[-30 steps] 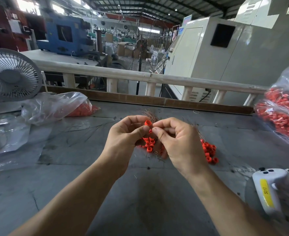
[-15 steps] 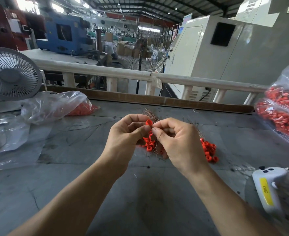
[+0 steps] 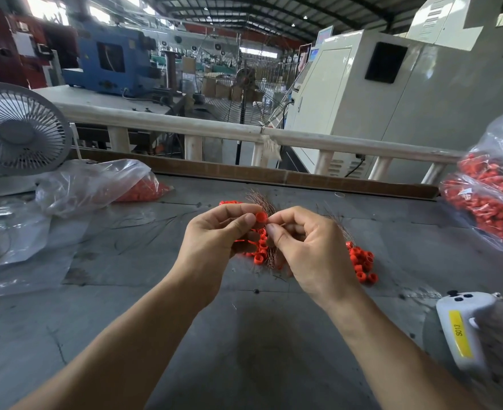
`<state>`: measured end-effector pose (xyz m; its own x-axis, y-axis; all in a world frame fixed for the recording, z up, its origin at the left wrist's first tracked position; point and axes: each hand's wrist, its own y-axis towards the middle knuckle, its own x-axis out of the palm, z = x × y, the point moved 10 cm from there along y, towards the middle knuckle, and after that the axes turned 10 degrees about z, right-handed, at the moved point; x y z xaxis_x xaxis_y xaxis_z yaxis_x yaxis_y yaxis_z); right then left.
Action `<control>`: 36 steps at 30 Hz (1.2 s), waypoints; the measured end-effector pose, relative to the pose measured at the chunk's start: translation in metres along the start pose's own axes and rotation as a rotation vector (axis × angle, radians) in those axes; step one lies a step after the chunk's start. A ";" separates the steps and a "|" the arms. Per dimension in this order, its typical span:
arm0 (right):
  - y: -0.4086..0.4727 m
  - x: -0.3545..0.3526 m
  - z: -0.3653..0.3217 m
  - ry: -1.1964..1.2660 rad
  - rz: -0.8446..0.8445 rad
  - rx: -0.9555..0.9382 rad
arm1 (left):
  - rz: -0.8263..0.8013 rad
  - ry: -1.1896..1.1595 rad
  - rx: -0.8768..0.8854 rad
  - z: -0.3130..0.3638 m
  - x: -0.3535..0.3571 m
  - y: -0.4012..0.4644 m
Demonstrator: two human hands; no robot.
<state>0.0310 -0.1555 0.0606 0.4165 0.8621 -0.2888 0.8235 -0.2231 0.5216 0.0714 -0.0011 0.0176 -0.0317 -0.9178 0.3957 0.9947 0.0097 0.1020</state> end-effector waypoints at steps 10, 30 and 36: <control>0.001 0.001 0.000 0.052 -0.020 -0.016 | -0.042 0.006 -0.083 -0.008 0.001 0.003; 0.015 -0.015 0.037 0.047 0.012 0.178 | -0.025 -0.025 -0.077 -0.004 -0.001 0.005; 0.029 -0.050 0.081 -0.515 0.070 0.239 | 0.060 -0.019 -0.085 -0.004 -0.012 0.008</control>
<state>0.0649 -0.2418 0.0252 0.5575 0.5223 -0.6454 0.8268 -0.4199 0.3744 0.0797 0.0083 0.0100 0.0274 -0.9090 0.4160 0.9995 0.0301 -0.0003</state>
